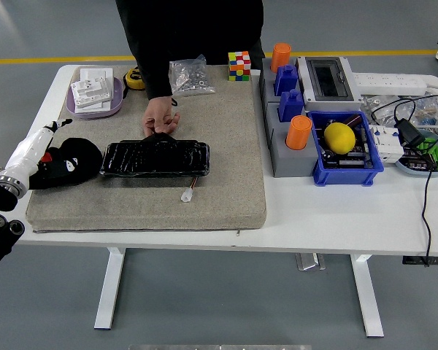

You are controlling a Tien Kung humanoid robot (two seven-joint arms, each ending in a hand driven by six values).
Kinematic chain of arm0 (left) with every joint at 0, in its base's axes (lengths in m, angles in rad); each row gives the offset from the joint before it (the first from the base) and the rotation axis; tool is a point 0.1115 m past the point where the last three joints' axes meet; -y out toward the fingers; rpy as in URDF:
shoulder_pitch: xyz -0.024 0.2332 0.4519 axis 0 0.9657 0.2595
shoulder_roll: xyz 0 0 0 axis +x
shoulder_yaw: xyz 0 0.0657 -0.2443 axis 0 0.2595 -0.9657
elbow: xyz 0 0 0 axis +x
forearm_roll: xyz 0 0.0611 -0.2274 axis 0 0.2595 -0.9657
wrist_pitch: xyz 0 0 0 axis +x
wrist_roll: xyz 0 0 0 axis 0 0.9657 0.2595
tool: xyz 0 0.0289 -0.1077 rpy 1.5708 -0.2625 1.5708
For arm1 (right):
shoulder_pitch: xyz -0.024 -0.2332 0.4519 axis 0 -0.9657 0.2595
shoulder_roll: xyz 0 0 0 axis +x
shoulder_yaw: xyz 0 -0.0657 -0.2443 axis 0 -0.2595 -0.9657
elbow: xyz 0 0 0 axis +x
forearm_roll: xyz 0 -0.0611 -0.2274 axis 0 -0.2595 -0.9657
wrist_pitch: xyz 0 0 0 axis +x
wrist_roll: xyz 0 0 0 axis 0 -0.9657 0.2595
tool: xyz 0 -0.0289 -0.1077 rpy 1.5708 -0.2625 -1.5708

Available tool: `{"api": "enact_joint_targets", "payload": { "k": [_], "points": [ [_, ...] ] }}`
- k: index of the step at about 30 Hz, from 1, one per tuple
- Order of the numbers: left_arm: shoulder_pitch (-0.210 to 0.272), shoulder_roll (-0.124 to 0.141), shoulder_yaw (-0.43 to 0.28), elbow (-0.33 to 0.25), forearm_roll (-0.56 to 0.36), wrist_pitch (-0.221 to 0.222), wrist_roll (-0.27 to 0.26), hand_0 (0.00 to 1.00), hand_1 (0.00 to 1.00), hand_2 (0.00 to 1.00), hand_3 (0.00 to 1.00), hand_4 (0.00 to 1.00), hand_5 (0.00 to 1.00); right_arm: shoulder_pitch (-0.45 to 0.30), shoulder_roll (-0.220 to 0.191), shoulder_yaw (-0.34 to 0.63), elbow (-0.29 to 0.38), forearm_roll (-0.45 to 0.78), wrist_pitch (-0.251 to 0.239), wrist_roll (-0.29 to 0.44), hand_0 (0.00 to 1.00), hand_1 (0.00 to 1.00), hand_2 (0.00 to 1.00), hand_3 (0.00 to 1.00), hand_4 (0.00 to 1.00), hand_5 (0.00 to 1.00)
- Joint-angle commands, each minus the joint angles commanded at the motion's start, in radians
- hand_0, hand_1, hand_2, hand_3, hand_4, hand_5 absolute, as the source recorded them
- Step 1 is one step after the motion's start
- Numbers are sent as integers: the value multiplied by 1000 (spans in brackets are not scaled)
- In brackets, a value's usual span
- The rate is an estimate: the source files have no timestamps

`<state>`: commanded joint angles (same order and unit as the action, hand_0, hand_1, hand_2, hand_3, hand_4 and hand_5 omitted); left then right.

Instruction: Pick the rag up,wipe the panel,place it on the desk

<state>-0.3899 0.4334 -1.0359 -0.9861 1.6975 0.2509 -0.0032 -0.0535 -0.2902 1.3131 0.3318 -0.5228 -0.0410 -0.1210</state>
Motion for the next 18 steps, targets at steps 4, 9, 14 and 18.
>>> {"api": "enact_joint_targets", "payload": {
  "k": [4,9,14,18],
  "points": [
    [-7,-5,10,15,15,4,1,839,872,824,750,593,48,0,-1,7,3,-4,-2,-1,713,528,664,602,998,632],
    [-8,-5,16,27,16,5,-3,819,855,806,709,555,27,-1,-1,8,6,-7,-3,-2,713,527,664,603,998,633],
    [-16,-4,32,54,10,7,-7,815,844,795,693,526,19,-3,-1,17,12,-11,-7,0,713,528,664,602,998,634],
    [-17,-6,44,71,6,8,-8,815,844,795,693,526,19,-1,-1,15,16,-11,-12,2,713,528,664,602,998,634]
  ]
}}
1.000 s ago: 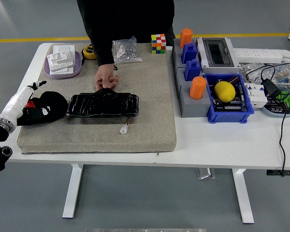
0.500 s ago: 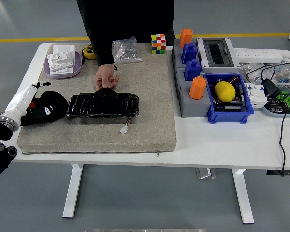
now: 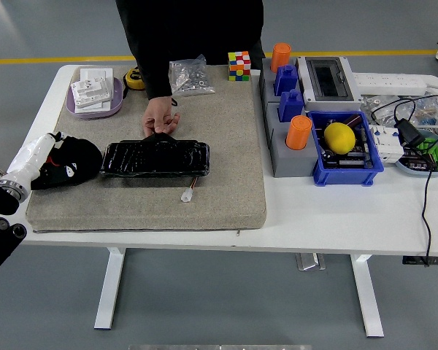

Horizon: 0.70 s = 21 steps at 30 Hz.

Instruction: Pick the rag up,wipe the panel,place it on the desk

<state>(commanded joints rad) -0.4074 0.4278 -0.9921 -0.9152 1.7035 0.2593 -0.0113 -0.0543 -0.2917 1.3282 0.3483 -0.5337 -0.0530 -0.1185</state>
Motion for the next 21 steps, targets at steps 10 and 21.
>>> {"api": "enact_joint_targets", "payload": {
  "k": [10,21],
  "points": [
    [-4,-22,7,30,-24,17,-10,765,781,778,677,488,2,-2,0,-1,3,-3,-5,0,713,528,664,602,998,633],
    [-4,-41,8,49,-30,64,-14,405,467,693,637,2,2,-7,-3,-2,5,-5,-10,-2,713,528,664,603,998,634]
  ]
}}
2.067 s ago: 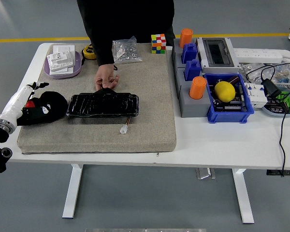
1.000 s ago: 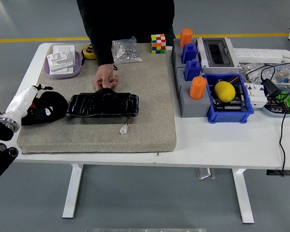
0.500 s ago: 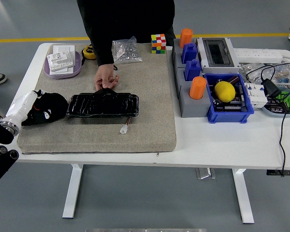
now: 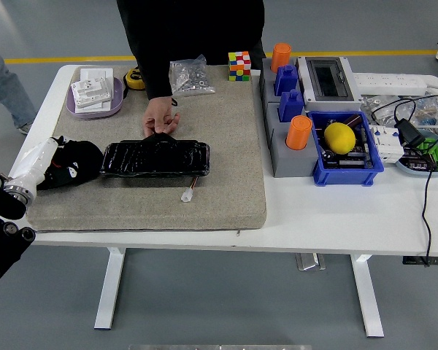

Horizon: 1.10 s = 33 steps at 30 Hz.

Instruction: Pick the rag up,wipe the panel,place it on the desk

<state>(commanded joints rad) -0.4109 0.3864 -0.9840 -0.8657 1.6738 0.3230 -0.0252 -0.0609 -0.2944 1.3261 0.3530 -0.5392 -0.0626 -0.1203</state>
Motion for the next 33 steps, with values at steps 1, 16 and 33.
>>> {"api": "enact_joint_targets", "payload": {
  "k": [1,16,33],
  "points": [
    [0,0,-1,1,0,1,1,405,467,693,637,2,2,0,-1,1,1,0,-1,0,713,528,664,603,998,634],
    [5,2,6,16,-6,14,3,426,369,670,583,2,2,1,1,15,2,-6,-8,3,713,528,664,604,998,637],
    [-2,8,-11,3,-25,79,10,358,216,604,472,2,2,4,1,2,-1,3,-5,5,713,529,666,604,998,639]
  ]
}}
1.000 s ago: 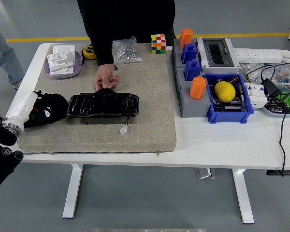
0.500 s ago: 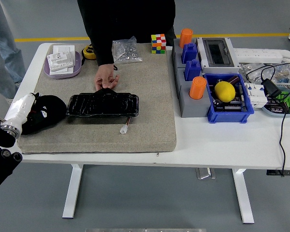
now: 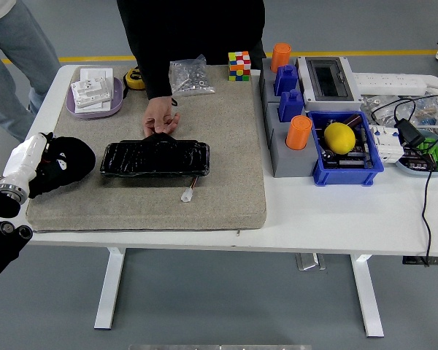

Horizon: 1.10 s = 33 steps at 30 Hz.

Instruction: Pick the rag up,wipe the panel,place it on the desk

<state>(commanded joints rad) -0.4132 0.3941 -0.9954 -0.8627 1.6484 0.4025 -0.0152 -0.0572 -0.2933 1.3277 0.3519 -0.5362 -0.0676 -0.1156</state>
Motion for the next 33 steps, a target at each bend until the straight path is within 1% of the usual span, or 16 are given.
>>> {"api": "enact_joint_targets", "payload": {
  "k": [1,2,4,7,8,10,13,14,19,20,21,25,26,27,33],
  "points": [
    [0,0,-2,-1,-7,8,3,358,216,604,472,2,2,0,0,0,0,-1,0,0,713,529,666,604,998,639],
    [0,0,-3,-1,-16,14,6,343,165,530,430,2,2,0,0,0,0,0,0,0,713,529,666,604,998,637],
    [1,-1,-6,-6,-41,31,15,343,165,530,430,2,2,0,0,-3,0,0,1,0,713,529,666,604,998,637],
    [1,-4,-13,-11,-60,43,22,343,165,530,430,2,2,0,1,-3,-1,1,2,0,713,529,666,604,998,637],
    [1,-5,-16,-14,-66,45,24,334,133,524,415,2,2,0,1,-3,-2,1,3,0,713,529,666,605,998,638],
    [1,-5,-19,-21,-71,43,29,334,133,524,415,2,2,0,1,-4,-2,2,4,0,713,529,666,605,998,638],
    [4,-2,-18,-54,-59,34,40,334,133,524,415,2,2,0,1,-2,-2,2,4,0,713,529,666,605,998,638],
    [4,-2,-16,-66,-54,33,41,339,134,527,335,2,2,0,1,-1,-2,2,4,-1,713,529,666,605,998,638],
    [-3,-10,-14,-111,-36,44,55,339,134,527,335,2,2,-2,2,-1,-5,2,8,-1,713,529,666,604,998,639],
    [-4,-13,-16,-114,-35,46,56,339,134,527,335,2,2,-2,2,-2,-5,3,9,-1,713,529,666,604,998,639],
    [-7,-20,-22,-116,-33,52,56,324,129,508,221,2,2,-2,3,-1,-6,2,9,0,714,529,666,606,998,643],
    [-14,-34,-35,-115,-38,55,53,324,129,508,221,2,2,-1,3,0,-8,3,10,0,714,529,666,606,998,643],
    [-16,-34,-34,-115,-38,53,53,324,129,508,221,2,2,-1,3,0,-8,3,10,1,714,529,666,606,998,643],
    [-17,-35,-33,-115,-32,53,55,317,126,489,183,2,2,-1,3,1,-8,3,11,0,714,529,666,606,998,646],
    [-24,-41,-34,-114,-25,58,61,310,124,479,172,2,2,-2,3,4,-8,1,12,-1,714,528,666,607,998,648]
  ]
}}
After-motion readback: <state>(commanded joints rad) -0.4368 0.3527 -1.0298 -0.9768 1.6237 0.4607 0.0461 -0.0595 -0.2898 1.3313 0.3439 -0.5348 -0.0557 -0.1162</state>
